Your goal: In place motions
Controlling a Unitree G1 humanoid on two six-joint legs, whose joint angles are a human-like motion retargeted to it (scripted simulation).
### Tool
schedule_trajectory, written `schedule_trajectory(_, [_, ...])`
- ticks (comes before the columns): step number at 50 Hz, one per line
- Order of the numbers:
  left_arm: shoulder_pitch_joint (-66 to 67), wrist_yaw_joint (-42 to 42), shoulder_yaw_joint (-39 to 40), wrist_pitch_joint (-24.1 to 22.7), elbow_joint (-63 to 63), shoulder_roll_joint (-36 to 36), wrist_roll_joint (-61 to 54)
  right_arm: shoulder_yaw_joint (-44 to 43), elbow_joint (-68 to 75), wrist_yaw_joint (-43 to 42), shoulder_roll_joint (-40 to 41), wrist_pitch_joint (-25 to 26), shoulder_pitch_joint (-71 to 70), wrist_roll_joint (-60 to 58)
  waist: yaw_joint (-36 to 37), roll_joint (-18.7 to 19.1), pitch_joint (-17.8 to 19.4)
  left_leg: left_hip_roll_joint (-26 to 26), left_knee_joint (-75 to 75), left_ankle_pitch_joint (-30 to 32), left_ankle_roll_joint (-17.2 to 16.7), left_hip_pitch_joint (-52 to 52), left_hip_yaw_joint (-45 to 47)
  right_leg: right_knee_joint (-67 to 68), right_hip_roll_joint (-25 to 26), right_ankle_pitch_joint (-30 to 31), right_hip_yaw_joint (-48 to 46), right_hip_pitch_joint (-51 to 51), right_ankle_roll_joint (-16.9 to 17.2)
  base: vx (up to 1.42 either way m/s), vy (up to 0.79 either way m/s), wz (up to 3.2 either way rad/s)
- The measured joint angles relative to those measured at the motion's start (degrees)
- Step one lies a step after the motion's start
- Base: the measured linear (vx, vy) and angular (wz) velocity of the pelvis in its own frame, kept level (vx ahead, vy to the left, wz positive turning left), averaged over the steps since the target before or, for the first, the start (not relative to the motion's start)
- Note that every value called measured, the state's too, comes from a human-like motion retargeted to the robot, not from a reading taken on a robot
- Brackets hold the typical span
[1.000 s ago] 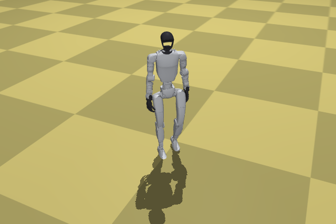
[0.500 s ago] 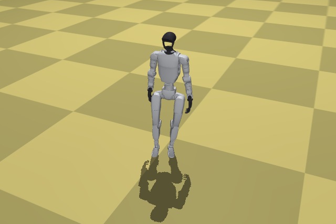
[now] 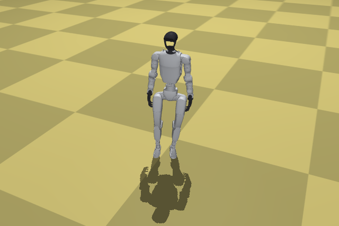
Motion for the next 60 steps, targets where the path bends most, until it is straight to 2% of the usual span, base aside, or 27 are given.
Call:
schedule_trajectory(5, [-2.0, -0.6, 1.0, -0.2, -0.4, 0.4, -1.4, 0.2, 0.5, -0.5, -0.3, 0.0, -0.9, 0.5, 0.5, 1.0, 0.2, 2.0, 2.4, 1.2, -1.8, -4.3, -5.2, 5.2, 1.6, -2.6, -0.5, -2.0, -3.0, -0.11, -0.03, 0.82])
schedule_trajectory(8, [-2.6, -1.2, 1.1, -0.3, -1.2, 1.5, -1.0, 0.8, 1.6, -0.9, -0.2, 0.0, -1.2, 1.4, -1.2, 1.7, 1.1, 2.7, 2.3, 3.0, -2.6, -5.9, -11.0, 7.9, 4.1, -1.8, 4.9, -3.4, -5.1, -0.13, -0.13, 1.61])
schedule_trajectory(10, [-2.9, -0.9, 0.7, -0.4, -1.7, 2.3, -0.6, 1.1, 2.3, -0.9, -0.1, 0.3, -1.2, 1.5, -2.0, 1.6, 1.9, 2.5, 1.9, 4.4, -3.3, -6.4, -15.0, 8.9, 6.2, -1.0, 12.8, -3.4, -4.4, -0.12, -0.18, 1.85])
schedule_trajectory(13, [-3.4, -0.1, -0.1, -0.3, -1.9, 3.5, -0.8, 1.0, 2.6, -1.0, -0.1, 0.4, -0.7, 0.9, -2.8, 1.2, 2.8, 1.2, 1.5, 6.7, -4.6, -7.4, -21.9, 8.2, 6.1, -1.4, 19.6, -2.4, 0.2, -0.12, -0.19, 2.08])
schedule_trajectory(15, [-4.0, 0.3, -0.4, 0.0, -1.8, 4.1, -1.1, 0.9, 2.5, -0.9, -0.2, 0.5, -0.4, 0.3, -2.5, 1.0, 3.1, 0.5, 1.3, 8.1, -5.8, -8.5, -26.1, 7.5, 5.5, -2.8, 18.8, -1.6, 0.7, -0.14, -0.21, 1.91])
schedule_trajectory(18, [-4.2, 0.7, -1.4, -0.2, -2.4, 4.4, -2.1, 0.8, 3.3, -0.4, -0.9, 1.0, -0.4, 0.0, 0.4, 0.7, 3.2, 0.0, 1.5, 9.8, -8.0, -10.4, -29.0, 5.7, 3.0, -2.9, 9.5, -1.4, -0.7, -0.19, -0.15, 1.66])
schedule_trajectory(23, [-5.8, 3.6, -3.8, -2.3, -4.1, 2.5, -7.0, -0.2, 2.2, 0.3, -3.2, 1.1, -2.3, -1.7, 6.3, 1.6, 6.8, 0.0, 3.0, 12.8, -11.0, -14.1, -29.5, 3.5, 1.1, -2.1, 0.6, -0.8, 1.0, -0.36, -0.12, 1.61])
schedule_trajectory(25, [-5.7, 4.0, -2.7, -2.9, -4.4, 1.8, -7.8, 0.9, 1.3, 0.9, -4.3, 0.7, -2.9, -2.9, 7.2, 1.4, 7.6, 1.5, 3.3, 12.2, -10.4, -15.4, -23.2, 2.8, 0.4, -1.8, -2.1, -0.7, 1.2, -0.33, -0.08, 1.52])
schedule_trajectory(28, [-3.7, 4.9, -1.1, -3.2, -3.8, -0.3, -7.5, 0.8, 0.9, 0.3, -5.9, 1.2, -3.2, -5.2, 8.5, 1.1, 6.7, 7.1, 3.8, 9.9, -9.6, -15.1, 3.9, 1.7, -1.1, -1.5, -6.6, -0.7, 1.0, -0.16, 0.01, 1.59])
schedule_trajectory(30, [-2.3, 6.0, -0.6, -3.8, -2.6, -1.4, -8.7, -0.3, 0.5, -0.8, -6.3, 1.2, -3.0, -5.8, 6.7, 0.7, 5.6, 7.6, 3.7, 9.2, -8.3, -14.2, 12.1, 0.7, -2.6, -1.7, -11.3, -0.4, 1.0, -0.14, 0.01, 2.33])
schedule_trajectory(35, [-1.1, 12.7, 1.7, -5.0, 1.9, -2.3, -11.6, -3.0, -0.3, 0.2, -6.5, -0.5, -1.1, -1.7, 4.0, 0.3, 4.3, 5.1, 7.6, 8.3, -5.3, -13.1, 8.0, -1.4, -4.4, -2.5, -21.4, 1.5, 1.1, -0.11, 0.0, 2.36])
schedule_trajectory(37, [-0.9, 15.8, 2.4, -5.1, 2.7, -2.8, -12.1, -4.7, 0.3, 0.6, -6.5, -0.4, 0.1, -0.6, 4.1, -0.3, 3.6, 5.2, 10.3, 7.7, -3.4, -11.9, 10.2, -2.2, -5.6, -2.7, -25.7, 2.5, 1.7, -0.03, -0.01, 2.45])
schedule_trajectory(40, [-0.5, 17.1, 2.5, -5.8, 3.1, -3.1, -12.9, -6.1, 2.0, 0.0, -6.4, 0.5, 1.7, 0.4, 4.4, -2.0, 1.9, 6.7, 14.5, 4.6, 0.4, -10.0, 19.6, -3.5, -7.3, -3.2, -32.0, 3.9, 2.5, 0.01, 0.05, 2.55])
schedule_trajectory(45, [-0.1, 14.4, 1.1, -5.4, 2.2, -2.4, -10.7, -5.8, 3.8, -1.5, -5.7, 1.3, 3.7, -0.5, 3.0, -3.6, -1.2, 9.4, 16.9, 0.7, 1.3, -7.4, 35.6, -3.9, -9.3, -5.0, -41.4, 4.6, 4.3, 0.06, 0.07, 2.66])
schedule_trajectory(49, [-1.4, 13.7, -0.7, -5.0, 2.4, -2.2, -9.4, -5.5, 1.8, -0.2, -4.8, 0.8, 4.9, -2.6, 3.6, -3.2, -1.5, 7.7, 15.1, -0.4, 2.5, -8.2, 35.7, -4.0, -8.5, -6.6, -49.0, 6.2, 5.6, 0.09, 0.06, 2.5])
schedule_trajectory(51, [-1.4, 13.2, -1.1, -5.0, 2.5, -2.6, -9.4, -5.0, 1.1, 0.2, -4.6, 0.6, 4.9, -3.0, 6.0, -3.0, -1.0, 5.7, 12.0, -0.1, 3.4, -8.7, 31.2, -3.6, -7.9, -7.1, -51.2, 7.2, 5.9, 0.16, 0.14, 1.11])
schedule_trajectory(55, [-0.5, 12.2, -0.5, -4.5, 2.8, -3.8, -10.0, -2.8, 0.0, 0.5, -4.3, 0.9, 2.3, -3.7, 10.7, -3.3, 0.6, 3.0, 8.1, 0.1, 4.5, -8.2, 24.9, -1.8, -8.5, -7.2, -53.4, 9.0, 5.8, 0.16, 0.17, 0.37])
schedule_trajectory(60, [0.9, 12.6, 0.9, -4.1, 4.4, -4.4, -10.0, -0.7, -6.1, 2.2, -2.6, -2.3, -0.3, -2.8, 10.6, -3.2, 0.8, 1.8, 6.3, -0.5, 5.0, -7.4, 21.5, 0.0, -9.2, -6.3, -55.4, 10.7, 6.8, 0.2, 0.16, 0.56])
